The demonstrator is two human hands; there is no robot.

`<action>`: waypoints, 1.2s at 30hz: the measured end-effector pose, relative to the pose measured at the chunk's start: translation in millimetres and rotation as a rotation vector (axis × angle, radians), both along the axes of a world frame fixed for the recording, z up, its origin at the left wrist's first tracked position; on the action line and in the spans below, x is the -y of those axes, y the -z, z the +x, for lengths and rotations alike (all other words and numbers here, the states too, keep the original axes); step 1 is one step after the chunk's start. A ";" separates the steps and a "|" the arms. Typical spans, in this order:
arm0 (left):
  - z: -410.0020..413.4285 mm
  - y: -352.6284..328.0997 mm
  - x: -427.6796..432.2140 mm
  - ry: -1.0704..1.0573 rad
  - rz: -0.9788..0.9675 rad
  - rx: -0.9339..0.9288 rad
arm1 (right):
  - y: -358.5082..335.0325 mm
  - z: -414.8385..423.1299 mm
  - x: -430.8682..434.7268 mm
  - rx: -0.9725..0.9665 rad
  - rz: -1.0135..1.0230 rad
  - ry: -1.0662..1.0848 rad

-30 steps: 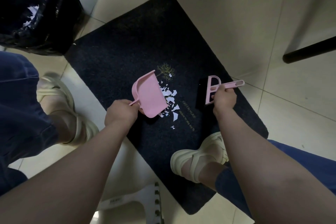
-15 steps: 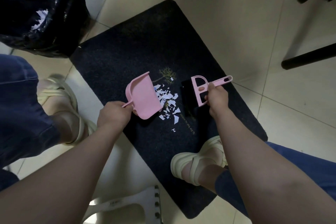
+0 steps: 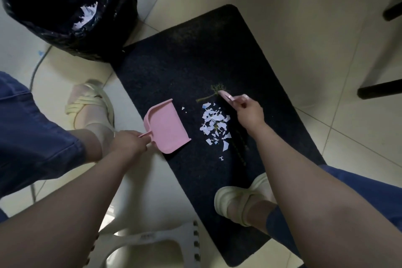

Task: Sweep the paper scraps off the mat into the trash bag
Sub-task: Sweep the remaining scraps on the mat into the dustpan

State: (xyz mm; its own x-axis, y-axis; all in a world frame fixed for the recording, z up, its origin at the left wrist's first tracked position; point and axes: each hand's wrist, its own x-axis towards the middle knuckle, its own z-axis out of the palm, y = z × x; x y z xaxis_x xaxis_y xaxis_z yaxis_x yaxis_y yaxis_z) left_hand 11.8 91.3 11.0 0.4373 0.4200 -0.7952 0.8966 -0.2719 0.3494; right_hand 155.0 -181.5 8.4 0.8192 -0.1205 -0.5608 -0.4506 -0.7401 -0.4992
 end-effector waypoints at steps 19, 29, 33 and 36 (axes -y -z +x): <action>-2.1 3.2 -24.7 0.094 0.063 -0.114 | -11.2 -17.3 -127.5 0.014 0.513 0.409; 4.4 9.1 -9.4 0.078 0.038 -0.109 | -8.2 -32.3 -105.1 0.084 0.151 0.457; 5.1 10.5 -0.8 0.040 0.028 -0.081 | -11.9 -38.4 -92.9 0.163 0.141 0.506; 4.6 12.0 1.5 -0.005 0.025 -0.053 | -15.8 -38.3 -89.4 0.195 0.223 0.545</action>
